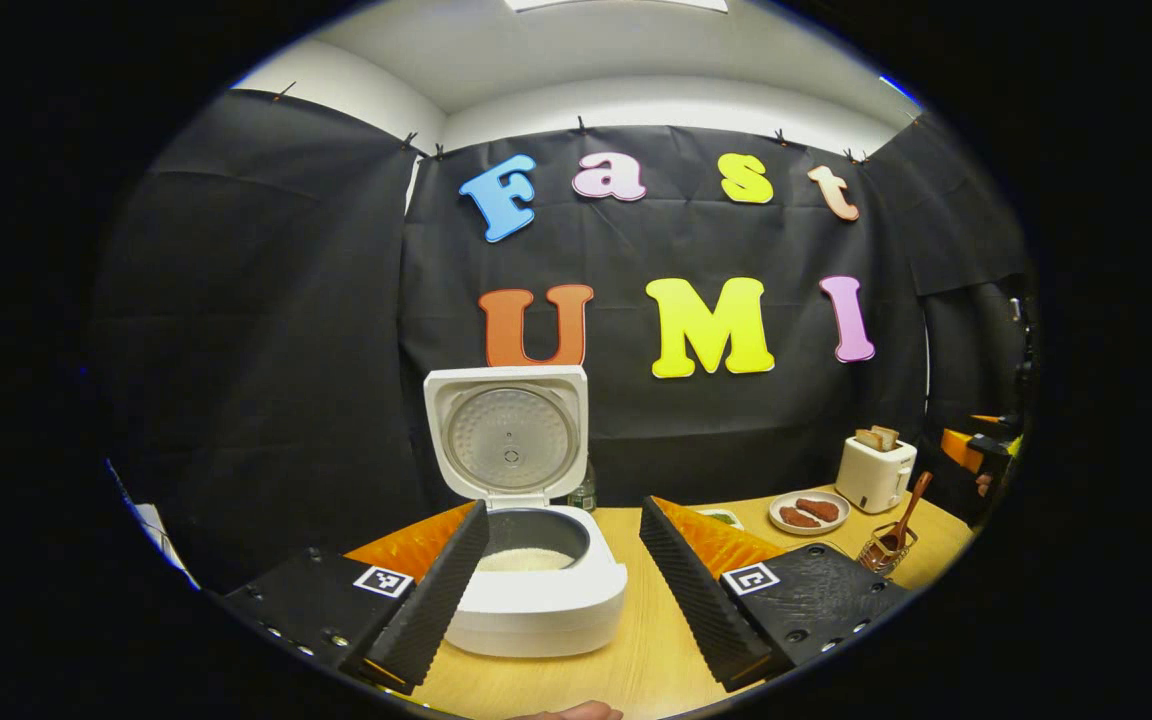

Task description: Close the left gripper, press the button to open the rice cooker; take a wooden spoon from the chopstick holder with the right hand, scoop a spoonful of rice and pour it into the rice cooker, then put the wooden spoon back into the chopstick holder.

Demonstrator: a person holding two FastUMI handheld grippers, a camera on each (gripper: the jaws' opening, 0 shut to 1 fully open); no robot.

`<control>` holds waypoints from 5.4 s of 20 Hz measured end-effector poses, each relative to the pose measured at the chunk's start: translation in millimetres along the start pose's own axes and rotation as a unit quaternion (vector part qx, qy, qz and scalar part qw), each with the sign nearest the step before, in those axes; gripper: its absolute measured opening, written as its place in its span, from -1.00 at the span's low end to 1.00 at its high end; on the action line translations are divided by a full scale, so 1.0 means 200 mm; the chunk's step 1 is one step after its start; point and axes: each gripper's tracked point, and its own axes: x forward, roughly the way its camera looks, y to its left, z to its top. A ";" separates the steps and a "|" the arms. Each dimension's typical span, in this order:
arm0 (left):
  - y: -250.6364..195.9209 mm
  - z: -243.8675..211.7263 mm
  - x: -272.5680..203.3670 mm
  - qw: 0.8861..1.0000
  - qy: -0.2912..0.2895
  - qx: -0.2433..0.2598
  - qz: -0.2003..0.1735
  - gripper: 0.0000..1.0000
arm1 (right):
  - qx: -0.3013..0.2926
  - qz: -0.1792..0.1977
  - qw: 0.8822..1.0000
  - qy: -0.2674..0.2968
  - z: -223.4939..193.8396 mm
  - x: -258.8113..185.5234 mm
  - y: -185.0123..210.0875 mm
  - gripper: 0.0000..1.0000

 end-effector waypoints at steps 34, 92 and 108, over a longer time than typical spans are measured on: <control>0.45 0.40 1.64 1.000 -0.010 -0.016 0.021 0.87 | 0.030 0.071 0.997 -0.030 0.10 -0.19 0.24 1.00; 0.21 -0.71 0.52 0.961 0.274 -0.012 0.023 0.99 | 0.054 0.121 0.991 0.021 -0.16 -0.99 0.19 1.00; 0.22 -0.73 0.58 0.985 0.171 -0.022 0.024 1.00 | 0.059 0.108 0.992 0.039 -0.30 -0.98 0.19 1.00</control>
